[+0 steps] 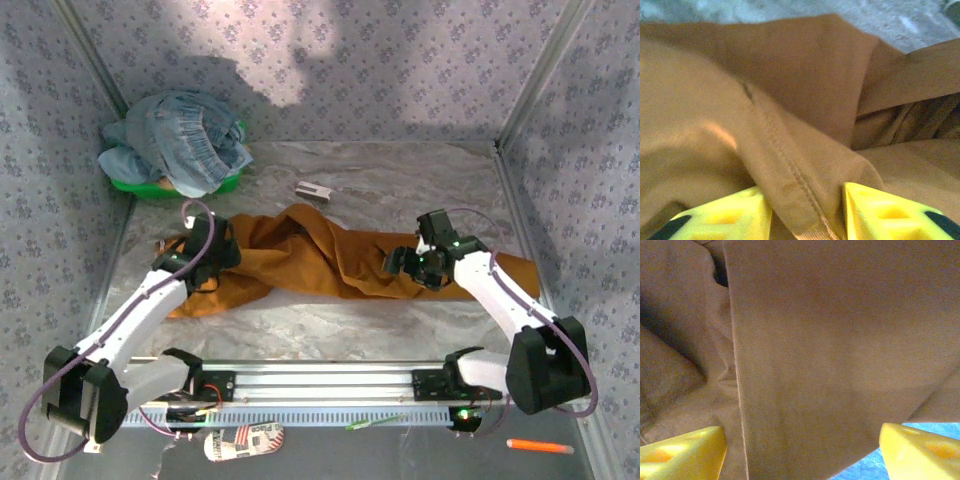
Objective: Fold and stack the trousers
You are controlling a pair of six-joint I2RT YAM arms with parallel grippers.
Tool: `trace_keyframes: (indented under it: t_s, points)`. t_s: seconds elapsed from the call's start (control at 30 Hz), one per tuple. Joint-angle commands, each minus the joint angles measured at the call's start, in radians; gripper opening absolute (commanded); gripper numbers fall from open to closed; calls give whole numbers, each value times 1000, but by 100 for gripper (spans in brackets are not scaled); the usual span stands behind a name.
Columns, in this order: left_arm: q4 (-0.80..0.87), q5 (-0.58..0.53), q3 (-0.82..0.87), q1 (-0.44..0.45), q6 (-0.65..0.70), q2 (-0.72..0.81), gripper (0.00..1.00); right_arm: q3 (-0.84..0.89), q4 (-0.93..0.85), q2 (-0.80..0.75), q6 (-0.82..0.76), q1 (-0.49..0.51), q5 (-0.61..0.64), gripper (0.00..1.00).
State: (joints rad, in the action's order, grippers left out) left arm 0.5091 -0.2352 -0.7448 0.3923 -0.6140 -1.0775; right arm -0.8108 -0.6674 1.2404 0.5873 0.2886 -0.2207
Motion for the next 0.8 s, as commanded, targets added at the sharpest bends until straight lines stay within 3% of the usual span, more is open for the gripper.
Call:
trace_keyframes:
  t_s: [0.0, 0.07, 0.1, 0.13, 0.37, 0.6, 0.67, 0.73, 0.77]
  points:
    - [-20, 4, 59, -6, -19, 50, 16, -39, 16, 72, -29, 8, -35, 59]
    - [-12, 13, 98, -6, -32, 88, 0, -51, 21, 97, -42, 8, -47, 26]
    - [-3, 14, 118, -6, -41, 111, 0, -60, 22, 96, -47, 7, -42, 10]
    - [12, 18, 135, -6, -49, 136, 0, -75, 13, 89, -52, 2, -19, 0]
    - [155, 41, 207, 28, -139, 370, 0, -286, 39, 61, 11, -166, 101, 0]
    - [273, 52, 245, 153, -222, 542, 0, -654, 34, 368, 123, -326, 226, 0]
    - [267, 59, 270, 207, -253, 564, 0, -774, 6, 496, 123, -353, 245, 23]
    - [241, 60, 308, 280, -289, 596, 0, -885, -12, 606, 98, -376, 222, 54]
    - [234, 52, 322, 312, -300, 612, 0, -937, -48, 647, 95, -385, 228, 62]
